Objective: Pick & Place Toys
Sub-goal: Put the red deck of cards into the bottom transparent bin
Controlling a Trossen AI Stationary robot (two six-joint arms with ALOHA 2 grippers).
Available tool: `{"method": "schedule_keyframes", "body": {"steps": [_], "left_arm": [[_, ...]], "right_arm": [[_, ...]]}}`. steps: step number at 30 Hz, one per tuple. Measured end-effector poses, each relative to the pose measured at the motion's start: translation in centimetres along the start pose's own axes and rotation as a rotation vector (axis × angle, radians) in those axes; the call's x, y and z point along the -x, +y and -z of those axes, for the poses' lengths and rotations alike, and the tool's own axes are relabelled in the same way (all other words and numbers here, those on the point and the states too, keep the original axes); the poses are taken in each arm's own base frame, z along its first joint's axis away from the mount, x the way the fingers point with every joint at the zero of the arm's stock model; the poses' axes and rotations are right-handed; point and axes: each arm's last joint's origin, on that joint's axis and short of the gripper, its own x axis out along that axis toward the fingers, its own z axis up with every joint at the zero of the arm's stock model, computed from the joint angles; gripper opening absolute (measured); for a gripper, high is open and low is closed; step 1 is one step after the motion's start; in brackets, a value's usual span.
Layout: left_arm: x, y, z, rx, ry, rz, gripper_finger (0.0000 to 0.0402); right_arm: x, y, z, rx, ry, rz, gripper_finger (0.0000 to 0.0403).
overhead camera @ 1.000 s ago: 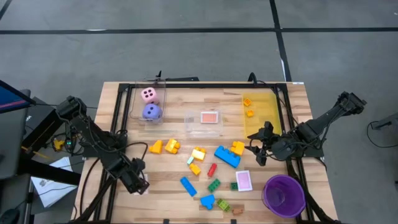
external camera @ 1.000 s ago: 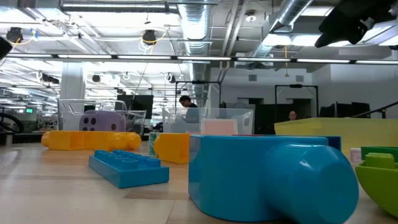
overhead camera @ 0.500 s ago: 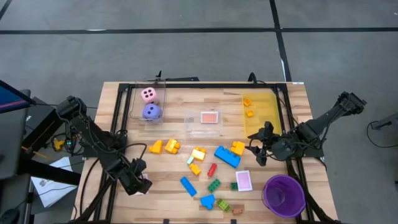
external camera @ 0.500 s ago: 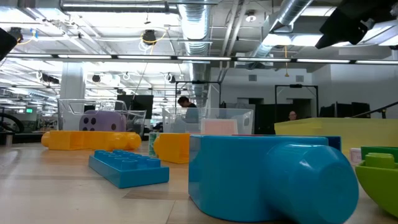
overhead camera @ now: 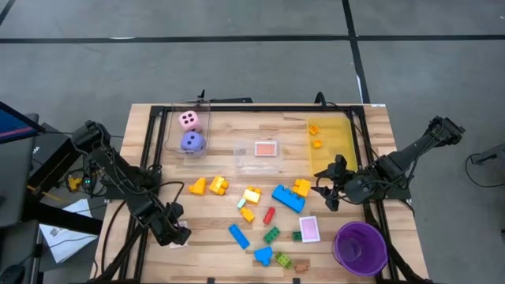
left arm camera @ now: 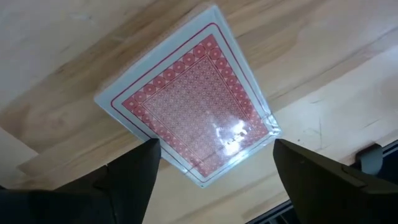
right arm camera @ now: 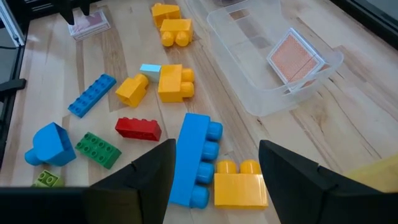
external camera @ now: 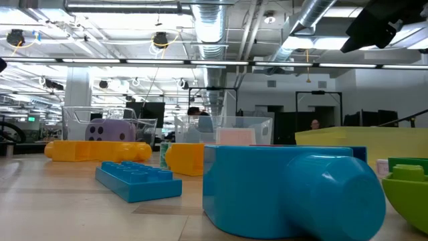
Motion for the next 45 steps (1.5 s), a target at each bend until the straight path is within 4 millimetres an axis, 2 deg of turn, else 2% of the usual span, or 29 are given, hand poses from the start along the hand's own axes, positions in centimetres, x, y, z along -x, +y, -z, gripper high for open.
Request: {"method": "schedule_keyframes", "body": {"steps": [6, 17, 25, 29, 35, 45], "left_arm": [[-0.4, 0.8, -0.2, 0.012, 0.034, -0.048, 0.0314], [-0.5, 1.0, -0.3, 0.001, 0.038, -0.069, 0.0315], [0.8, 1.3, -0.7, -0.044, -0.045, 0.011, 0.0316], [1.6, 1.6, -1.0, -0.044, -0.096, 0.032, 0.0336], [1.9, 1.6, -1.0, -0.025, -0.098, 0.048, 0.0392], [1.9, 1.5, -1.2, -0.009, -0.124, 0.072, 0.0398]], "right_arm": [[0.0, 0.0, 0.0, -0.001, -0.001, -0.001, 0.0223], [0.0, 0.0, 0.0, -0.001, 0.000, -0.001, 0.0223], [0.0, 0.0, 0.0, -0.001, -0.001, -0.001, 0.0223], [0.0, 0.0, 0.0, -0.002, -0.001, -0.002, 0.0223], [0.0, 0.0, 0.0, -0.003, -0.002, -0.003, 0.0223], [0.0, 0.0, 0.0, -0.004, -0.002, -0.003, 0.0223]]}}
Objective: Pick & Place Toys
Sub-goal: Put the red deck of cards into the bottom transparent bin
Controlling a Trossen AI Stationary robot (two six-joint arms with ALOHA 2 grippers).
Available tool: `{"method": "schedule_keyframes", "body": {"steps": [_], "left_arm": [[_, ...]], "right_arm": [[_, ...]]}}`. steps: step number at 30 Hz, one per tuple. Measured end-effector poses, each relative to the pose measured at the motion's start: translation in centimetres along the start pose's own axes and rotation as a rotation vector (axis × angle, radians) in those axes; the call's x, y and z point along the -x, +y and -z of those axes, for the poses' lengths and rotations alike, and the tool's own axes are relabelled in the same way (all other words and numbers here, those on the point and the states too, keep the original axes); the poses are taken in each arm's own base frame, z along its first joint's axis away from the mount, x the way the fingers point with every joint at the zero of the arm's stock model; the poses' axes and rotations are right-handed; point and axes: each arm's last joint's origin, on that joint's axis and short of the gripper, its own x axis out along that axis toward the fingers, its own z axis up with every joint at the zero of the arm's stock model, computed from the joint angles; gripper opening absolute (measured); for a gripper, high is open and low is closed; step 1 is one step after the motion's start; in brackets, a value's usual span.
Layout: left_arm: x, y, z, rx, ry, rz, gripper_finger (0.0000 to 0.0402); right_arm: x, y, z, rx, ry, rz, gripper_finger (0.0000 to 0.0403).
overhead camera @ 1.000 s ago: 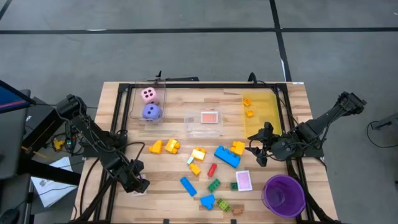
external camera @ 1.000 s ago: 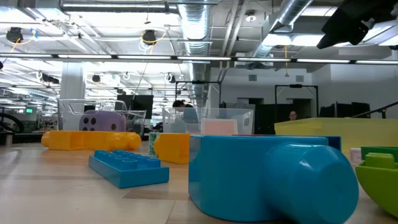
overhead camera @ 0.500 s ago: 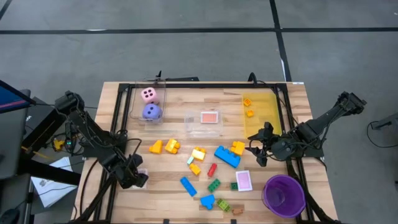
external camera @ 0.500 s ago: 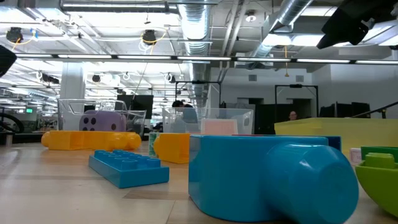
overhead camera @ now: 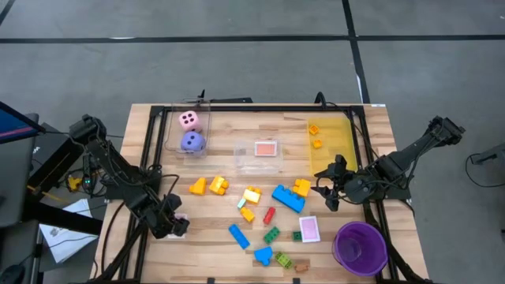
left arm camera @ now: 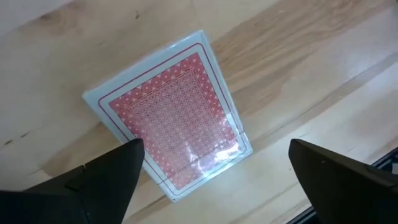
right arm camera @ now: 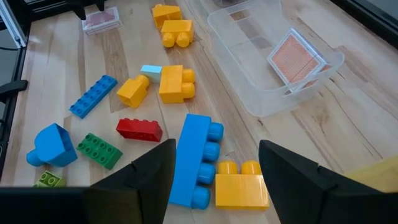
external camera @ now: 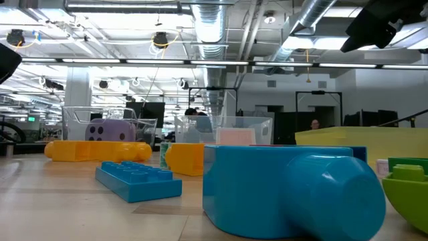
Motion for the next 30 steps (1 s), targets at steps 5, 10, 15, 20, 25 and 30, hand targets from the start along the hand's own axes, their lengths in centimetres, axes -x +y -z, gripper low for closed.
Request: {"method": "schedule_keyframes", "body": {"steps": [5, 10, 15, 20, 25, 30], "left_arm": [[-0.7, 1.0, -0.3, 0.041, 0.018, -0.023, 0.0399], [-1.0, 1.2, -0.3, 0.052, 0.032, -0.019, 0.0399], [-0.8, 1.3, -0.2, 0.075, 0.079, -0.028, 0.0400], [-0.3, 1.5, -0.4, 0.083, 0.091, -0.025, 0.0400], [0.2, 2.1, -0.6, 0.095, 0.080, -0.048, 0.0400], [0.6, 2.3, -0.8, 0.096, 0.070, -0.048, 0.0400]], "right_arm": [[0.0, 0.0, 0.0, -0.001, 0.008, -0.009, 0.0223], [0.0, 0.0, 0.0, 0.000, 0.012, -0.015, 0.0223], [0.0, 0.0, 0.0, -0.001, 0.012, -0.014, 0.0223], [0.0, 0.0, 0.0, -0.004, 0.011, -0.015, 0.0223], [0.0, 0.0, 0.0, -0.004, 0.011, -0.015, 0.0223], [0.0, 0.0, 0.0, -0.003, 0.012, -0.014, 0.0223]]}}
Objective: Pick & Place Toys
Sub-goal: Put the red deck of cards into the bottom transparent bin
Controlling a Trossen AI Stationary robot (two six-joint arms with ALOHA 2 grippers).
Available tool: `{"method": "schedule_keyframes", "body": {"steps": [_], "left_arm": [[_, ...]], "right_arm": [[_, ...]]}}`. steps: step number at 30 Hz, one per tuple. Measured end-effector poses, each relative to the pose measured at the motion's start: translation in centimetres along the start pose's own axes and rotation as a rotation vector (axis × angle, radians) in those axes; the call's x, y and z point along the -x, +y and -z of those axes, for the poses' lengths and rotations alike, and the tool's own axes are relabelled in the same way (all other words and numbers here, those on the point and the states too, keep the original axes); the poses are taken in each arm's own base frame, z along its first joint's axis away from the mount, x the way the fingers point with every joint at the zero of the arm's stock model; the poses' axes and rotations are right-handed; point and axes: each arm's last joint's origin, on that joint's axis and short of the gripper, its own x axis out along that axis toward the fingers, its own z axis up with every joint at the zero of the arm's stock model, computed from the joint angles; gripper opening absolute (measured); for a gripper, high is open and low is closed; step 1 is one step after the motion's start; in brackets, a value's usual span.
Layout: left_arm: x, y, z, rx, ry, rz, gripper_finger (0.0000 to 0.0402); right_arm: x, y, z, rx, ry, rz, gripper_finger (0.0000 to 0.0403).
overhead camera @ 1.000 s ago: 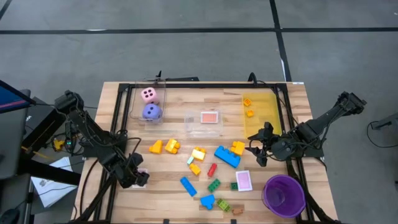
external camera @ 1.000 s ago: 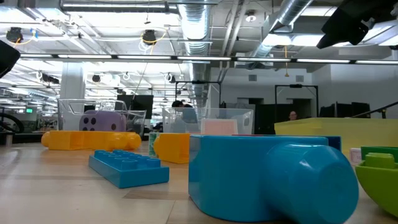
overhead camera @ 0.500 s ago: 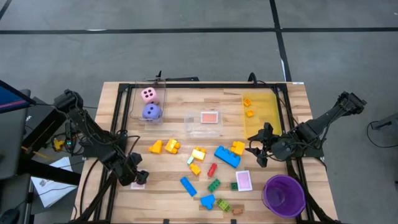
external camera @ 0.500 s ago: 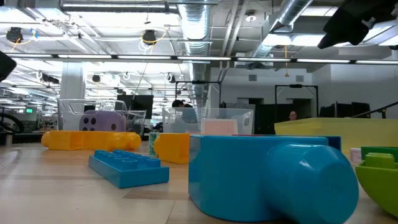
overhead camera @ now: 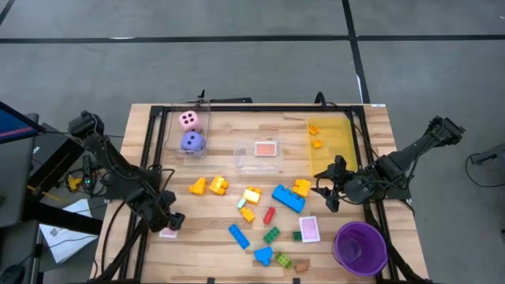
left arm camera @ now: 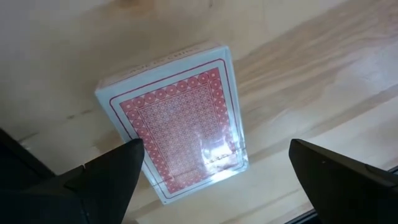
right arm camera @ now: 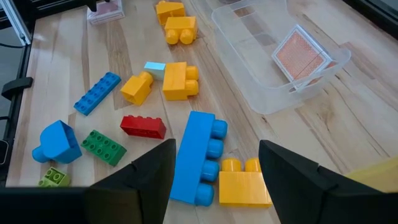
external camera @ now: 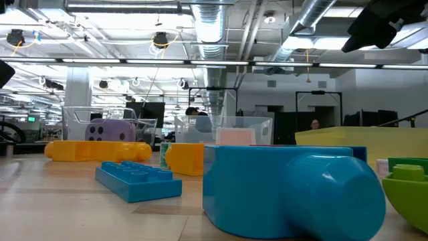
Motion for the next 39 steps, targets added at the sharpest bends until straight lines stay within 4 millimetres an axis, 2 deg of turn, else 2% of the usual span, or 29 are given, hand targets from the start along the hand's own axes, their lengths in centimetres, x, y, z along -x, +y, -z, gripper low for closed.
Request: {"method": "schedule_keyframes", "body": {"steps": [21, 29, 39], "left_arm": [[0.12, 0.22, -0.03, 0.027, 0.014, -0.030, 0.0400], [0.17, -0.20, 0.13, 0.009, 0.018, 0.018, 0.0400], [0.18, 0.37, -0.06, 0.030, 0.019, -0.053, 0.0400]], "right_arm": [[0.00, 0.00, 0.00, 0.003, 0.000, 0.000, 0.0223], [0.00, 0.00, 0.00, 0.003, 0.000, 0.000, 0.0223], [0.01, 0.00, 0.00, 0.003, 0.000, 0.000, 0.0223]]}}
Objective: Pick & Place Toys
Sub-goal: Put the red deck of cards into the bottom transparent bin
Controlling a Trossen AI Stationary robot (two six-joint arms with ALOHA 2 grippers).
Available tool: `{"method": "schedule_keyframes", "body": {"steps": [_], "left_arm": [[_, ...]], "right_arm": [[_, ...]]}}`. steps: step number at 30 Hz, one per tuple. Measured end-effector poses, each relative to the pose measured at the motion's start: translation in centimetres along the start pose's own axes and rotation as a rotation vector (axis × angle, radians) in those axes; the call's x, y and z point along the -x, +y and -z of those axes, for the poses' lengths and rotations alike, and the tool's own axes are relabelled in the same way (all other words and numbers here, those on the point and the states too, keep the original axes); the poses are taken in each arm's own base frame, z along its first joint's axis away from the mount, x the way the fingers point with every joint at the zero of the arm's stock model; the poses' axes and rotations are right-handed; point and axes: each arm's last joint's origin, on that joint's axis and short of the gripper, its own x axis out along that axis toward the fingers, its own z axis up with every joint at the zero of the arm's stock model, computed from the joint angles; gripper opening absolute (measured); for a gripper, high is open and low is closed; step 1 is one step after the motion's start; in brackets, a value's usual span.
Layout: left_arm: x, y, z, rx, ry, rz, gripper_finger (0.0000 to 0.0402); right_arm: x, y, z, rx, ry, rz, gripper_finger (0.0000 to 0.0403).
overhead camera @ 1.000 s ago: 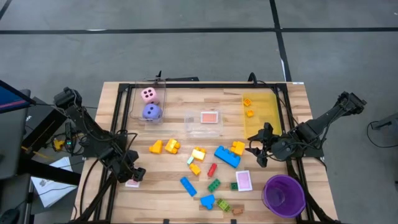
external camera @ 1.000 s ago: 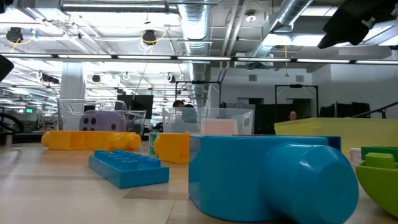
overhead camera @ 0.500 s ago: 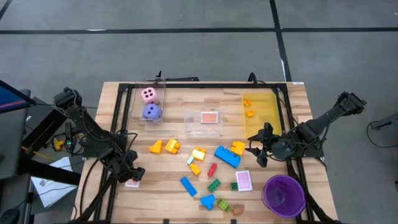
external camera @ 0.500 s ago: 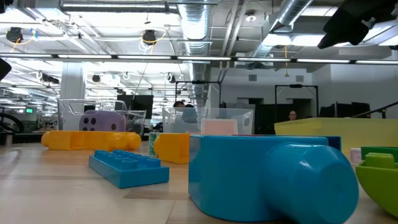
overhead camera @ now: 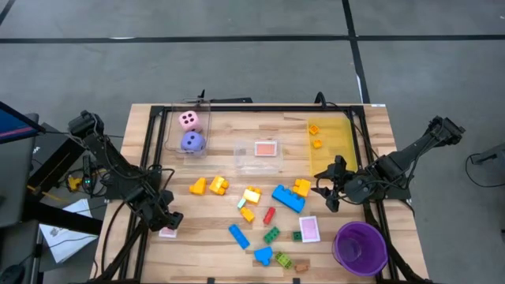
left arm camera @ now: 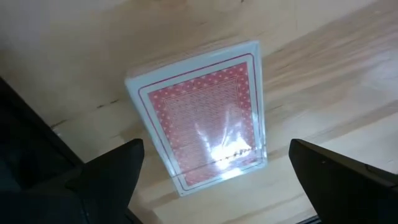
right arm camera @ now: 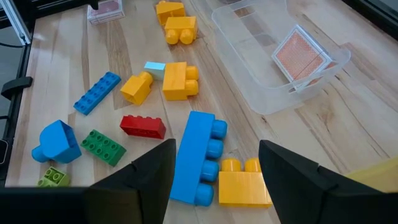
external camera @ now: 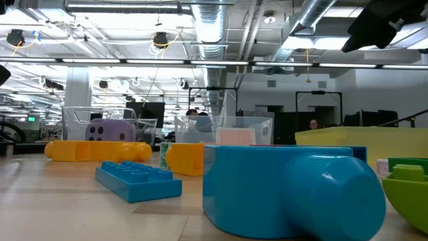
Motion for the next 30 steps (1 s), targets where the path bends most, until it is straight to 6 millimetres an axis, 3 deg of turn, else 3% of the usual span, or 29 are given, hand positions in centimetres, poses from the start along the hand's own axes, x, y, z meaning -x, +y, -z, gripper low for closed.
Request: {"method": "schedule_keyframes", "body": {"steps": [30], "left_arm": [[-0.29, -0.63, 0.08, -0.051, -0.010, 0.077, 0.0400]], "right_arm": [[0.00, 0.00, 0.01, 0.000, 0.000, 0.000, 0.0223]]}}
